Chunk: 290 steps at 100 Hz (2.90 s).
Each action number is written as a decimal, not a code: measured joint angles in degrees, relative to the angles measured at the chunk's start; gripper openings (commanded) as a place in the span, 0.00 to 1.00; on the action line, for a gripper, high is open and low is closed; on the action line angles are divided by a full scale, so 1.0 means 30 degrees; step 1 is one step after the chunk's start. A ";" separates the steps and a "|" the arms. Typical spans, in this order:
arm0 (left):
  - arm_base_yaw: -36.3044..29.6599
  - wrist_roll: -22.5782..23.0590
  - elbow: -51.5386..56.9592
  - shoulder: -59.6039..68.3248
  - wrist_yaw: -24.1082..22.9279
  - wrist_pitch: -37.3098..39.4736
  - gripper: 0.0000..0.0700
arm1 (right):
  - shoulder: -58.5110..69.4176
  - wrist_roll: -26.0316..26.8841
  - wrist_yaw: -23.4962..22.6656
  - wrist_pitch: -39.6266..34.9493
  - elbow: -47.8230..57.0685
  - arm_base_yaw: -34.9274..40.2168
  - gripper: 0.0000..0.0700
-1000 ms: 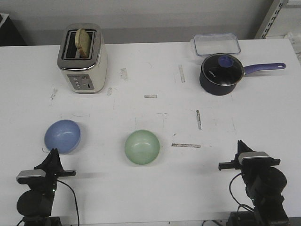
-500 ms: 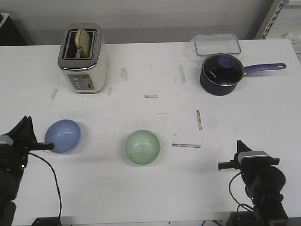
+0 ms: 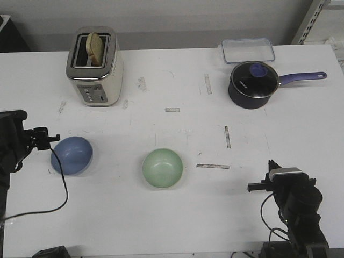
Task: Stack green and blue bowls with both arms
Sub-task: 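Move the left gripper to the blue bowl and grasp its rim, then lift the blue bowl with the left gripper over the green bowl, then lower the blue bowl into the green bowl and open the left gripper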
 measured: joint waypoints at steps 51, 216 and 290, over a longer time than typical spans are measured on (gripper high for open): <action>0.0568 -0.0102 -0.0007 0.8109 0.0015 -0.2455 0.86 | 0.0007 0.0000 -0.0015 0.0000 0.0000 0.0408 0.00; -1.5737 -0.2324 0.8510 0.9624 0.4459 -0.6076 0.00 | 0.0000 0.0000 -0.0007 0.0000 -0.0007 0.0408 0.00; -1.5737 -0.1800 0.8488 1.1628 0.2987 -0.6921 0.58 | 0.0000 0.0000 -0.0015 0.0000 -0.0007 0.0408 0.00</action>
